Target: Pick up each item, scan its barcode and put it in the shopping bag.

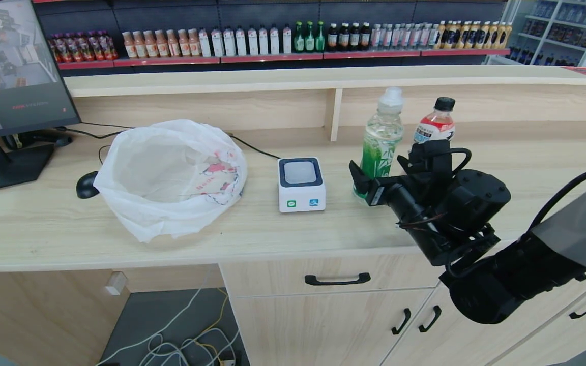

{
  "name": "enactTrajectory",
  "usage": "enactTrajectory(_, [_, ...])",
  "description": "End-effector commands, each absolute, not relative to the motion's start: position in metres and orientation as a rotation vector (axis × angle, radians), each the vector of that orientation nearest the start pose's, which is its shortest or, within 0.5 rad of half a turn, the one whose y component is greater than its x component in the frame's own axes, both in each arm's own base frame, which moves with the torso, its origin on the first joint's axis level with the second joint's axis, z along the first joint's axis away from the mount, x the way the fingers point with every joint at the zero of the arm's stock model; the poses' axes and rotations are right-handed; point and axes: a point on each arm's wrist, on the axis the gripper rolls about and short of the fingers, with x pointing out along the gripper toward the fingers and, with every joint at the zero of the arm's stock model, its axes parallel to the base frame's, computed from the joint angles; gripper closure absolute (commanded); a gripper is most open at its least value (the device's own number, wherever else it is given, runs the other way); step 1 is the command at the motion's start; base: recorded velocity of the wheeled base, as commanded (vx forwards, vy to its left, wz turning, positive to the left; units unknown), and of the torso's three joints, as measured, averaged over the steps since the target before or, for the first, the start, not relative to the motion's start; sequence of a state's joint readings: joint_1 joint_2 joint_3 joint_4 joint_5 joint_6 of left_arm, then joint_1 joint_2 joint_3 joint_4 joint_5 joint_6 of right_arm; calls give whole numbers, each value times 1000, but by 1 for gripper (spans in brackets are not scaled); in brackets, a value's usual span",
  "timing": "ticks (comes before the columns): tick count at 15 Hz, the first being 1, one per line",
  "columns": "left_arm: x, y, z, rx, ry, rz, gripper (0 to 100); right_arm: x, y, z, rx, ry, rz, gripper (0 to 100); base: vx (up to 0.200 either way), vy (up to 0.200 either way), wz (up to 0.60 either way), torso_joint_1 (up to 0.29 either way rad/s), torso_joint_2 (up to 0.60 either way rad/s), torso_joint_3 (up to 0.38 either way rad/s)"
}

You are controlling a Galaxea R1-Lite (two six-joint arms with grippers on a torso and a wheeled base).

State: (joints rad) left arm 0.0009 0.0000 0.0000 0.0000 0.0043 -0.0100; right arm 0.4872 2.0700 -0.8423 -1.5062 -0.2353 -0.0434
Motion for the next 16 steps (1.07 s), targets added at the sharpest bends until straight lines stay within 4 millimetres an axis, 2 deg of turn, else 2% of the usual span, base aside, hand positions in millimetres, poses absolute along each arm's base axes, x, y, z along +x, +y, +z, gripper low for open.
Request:
enactTrajectory(1, [-23,0,75,-11,0,6,0,336,171,147,69,-261,243,0,0,0,0,0,0,0])
enactTrajectory(5, [-23,0,75,-11,0,6,0,343,167,144,77,-256,237,0,0,0,0,0,0,0])
enactTrajectory(10, [-23,0,75,-11,0,6,0,355,173,154,99,-245,242,0,0,0,0,0,0,0])
enactTrajectory(16, [-23,0,75,-11,0,6,0,370,168,165,94,-234,221,0,0,0,0,0,0,0])
